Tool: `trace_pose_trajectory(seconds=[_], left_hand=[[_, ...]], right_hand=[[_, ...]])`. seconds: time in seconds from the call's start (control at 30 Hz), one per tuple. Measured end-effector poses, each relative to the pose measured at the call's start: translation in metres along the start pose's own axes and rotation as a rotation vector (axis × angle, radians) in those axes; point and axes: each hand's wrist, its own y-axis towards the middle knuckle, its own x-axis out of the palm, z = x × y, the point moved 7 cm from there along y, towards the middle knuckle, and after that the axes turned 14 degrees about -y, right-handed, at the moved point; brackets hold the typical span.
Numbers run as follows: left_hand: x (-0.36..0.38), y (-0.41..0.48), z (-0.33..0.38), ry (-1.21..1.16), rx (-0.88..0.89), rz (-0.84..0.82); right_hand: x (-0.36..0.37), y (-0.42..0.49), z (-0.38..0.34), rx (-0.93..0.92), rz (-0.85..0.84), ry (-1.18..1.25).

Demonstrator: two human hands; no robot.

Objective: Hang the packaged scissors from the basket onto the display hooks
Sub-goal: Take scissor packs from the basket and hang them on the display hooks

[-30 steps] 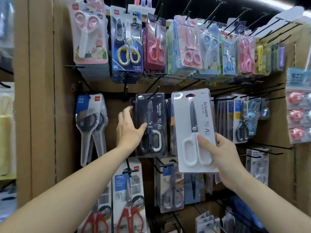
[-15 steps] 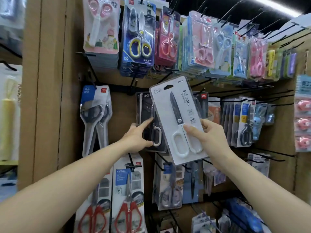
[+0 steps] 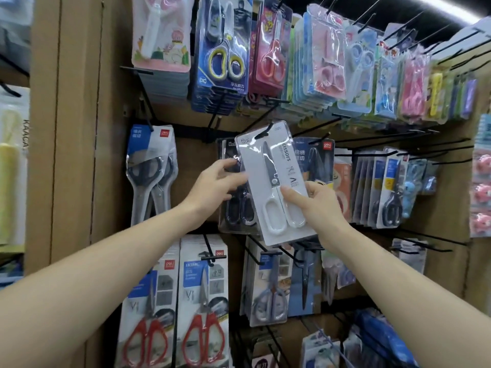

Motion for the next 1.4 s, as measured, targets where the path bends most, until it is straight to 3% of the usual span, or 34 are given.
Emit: trace_pose_trajectory(seconds=[0.13,0.3,0.47,0.6,0.7,0.8,0.87,0.97,1.2,1.4], left_hand=[[0.019,0.004,-0.01,0.093,-0.025,-0.062],[0.023,0.012,-0.02,0.207,0.05,-0.023],[0.006,0.022,-0.025,0.368,0.031,0.051],[-0.008,0.024,-0.023,0.6,0.043,0.1],[-0.003,0.017,-0.009,0.845,0.177,0.132],[0.021,0.017,-0.007,1.153,0.38,-0.071],[0.029,0.022,-0.021,1.28,0.33,-0.217],[0.031,0.03,-0.03,1.395,0.217,-0.227],[0.031,0.036,-0.033,1.473,0.095,-0.225],[0.047,0.001,-0.002,1.098,0.198,-0.122]], right_hand=[[0.011,0.008,0.005,-0.018,0.015,-0.034],[0.015,0.009,-0.001,-0.121,0.086,-0.27],[0.0,-0.01,0.0,-0.41,0.283,-0.713],[-0.01,-0.021,-0.002,-0.622,0.403,-0.916],[-0.008,-0.011,0.015,-0.554,0.292,-1.178],[-0.005,-0.008,0.029,-0.48,0.179,-1.306],[-0.003,-0.008,0.032,-0.492,0.146,-1.325],[-0.003,-0.008,0.035,-0.503,0.133,-1.325],[0.0,-0.01,0.038,-0.502,0.076,-1.338],[-0.015,-0.027,0.039,-0.485,0.013,-1.167]])
